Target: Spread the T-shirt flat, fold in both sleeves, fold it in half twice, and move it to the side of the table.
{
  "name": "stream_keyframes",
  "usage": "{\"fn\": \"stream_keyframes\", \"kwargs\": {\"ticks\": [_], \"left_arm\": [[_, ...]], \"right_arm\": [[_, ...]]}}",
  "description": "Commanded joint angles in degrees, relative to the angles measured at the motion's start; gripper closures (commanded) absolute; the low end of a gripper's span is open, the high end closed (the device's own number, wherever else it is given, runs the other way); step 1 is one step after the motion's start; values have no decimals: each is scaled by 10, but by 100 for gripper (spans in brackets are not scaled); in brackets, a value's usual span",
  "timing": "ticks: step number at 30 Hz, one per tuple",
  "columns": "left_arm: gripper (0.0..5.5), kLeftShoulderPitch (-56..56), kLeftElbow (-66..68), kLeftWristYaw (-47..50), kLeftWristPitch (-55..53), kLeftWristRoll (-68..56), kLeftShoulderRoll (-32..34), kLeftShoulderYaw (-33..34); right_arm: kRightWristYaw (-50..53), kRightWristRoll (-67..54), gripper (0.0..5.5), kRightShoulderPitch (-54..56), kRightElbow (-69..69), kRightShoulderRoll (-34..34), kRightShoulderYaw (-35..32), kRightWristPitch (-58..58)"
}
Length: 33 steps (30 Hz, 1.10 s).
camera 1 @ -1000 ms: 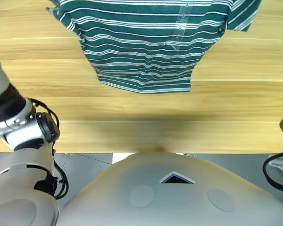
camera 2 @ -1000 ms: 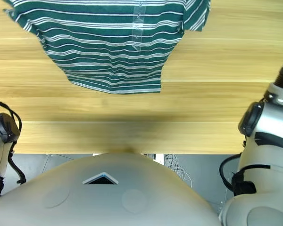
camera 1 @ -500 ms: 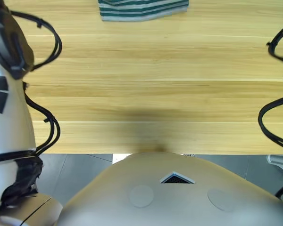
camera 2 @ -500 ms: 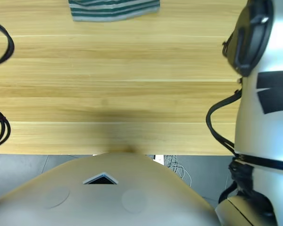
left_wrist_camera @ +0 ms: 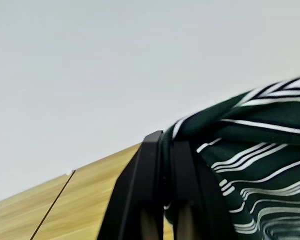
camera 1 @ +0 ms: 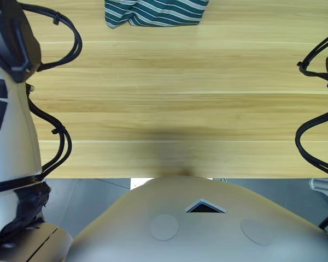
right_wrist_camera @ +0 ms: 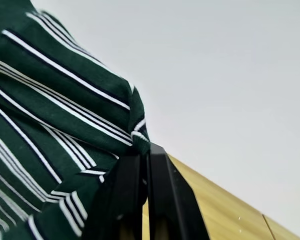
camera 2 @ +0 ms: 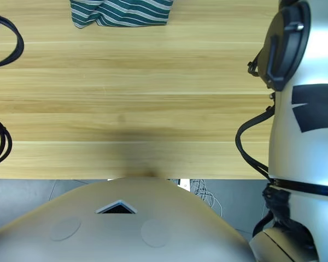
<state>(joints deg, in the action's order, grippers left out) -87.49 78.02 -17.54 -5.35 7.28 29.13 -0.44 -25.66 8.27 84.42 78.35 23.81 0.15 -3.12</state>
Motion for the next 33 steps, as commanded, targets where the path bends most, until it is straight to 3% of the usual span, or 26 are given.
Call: {"fn": "stream_keyframes", "kwargs": {"ticks": [1, 5, 11, 15, 17, 20, 22, 27, 33], "left_arm": [[550, 14, -6, -25, 6, 7, 14, 7], [550, 19, -15, -61, 11, -16, 30, 35], [550, 114, -88, -200, 37, -70, 87, 79], [550, 316, -374, -339, -19, -155, 113, 98], [550, 489, -556, -397, -43, -204, 127, 103], [550, 765, -718, -471, 13, -228, 138, 114], [550, 887, -762, -497, 50, -224, 142, 118], [550, 991, -826, -509, 67, -227, 161, 148], [550, 1055, -914, -501, 51, -239, 184, 167]], "right_arm": [[-30, 1, 549, -14, -3, 19, -15, -17], [-101, -7, 549, -30, -12, 40, -28, -56], [-306, -67, 549, -93, -40, 112, -73, -155], [-469, -120, 549, -183, -76, 154, -101, -215], [-540, -142, 549, -253, -111, 161, -103, -249], [-607, -160, 549, -377, -170, 163, -91, -300], [-629, -167, 549, -444, -198, 169, -88, -324], [-648, -188, 549, -525, -274, 193, -94, -324], [-666, -255, 549, -695, -534, 252, -76, -293]]}}
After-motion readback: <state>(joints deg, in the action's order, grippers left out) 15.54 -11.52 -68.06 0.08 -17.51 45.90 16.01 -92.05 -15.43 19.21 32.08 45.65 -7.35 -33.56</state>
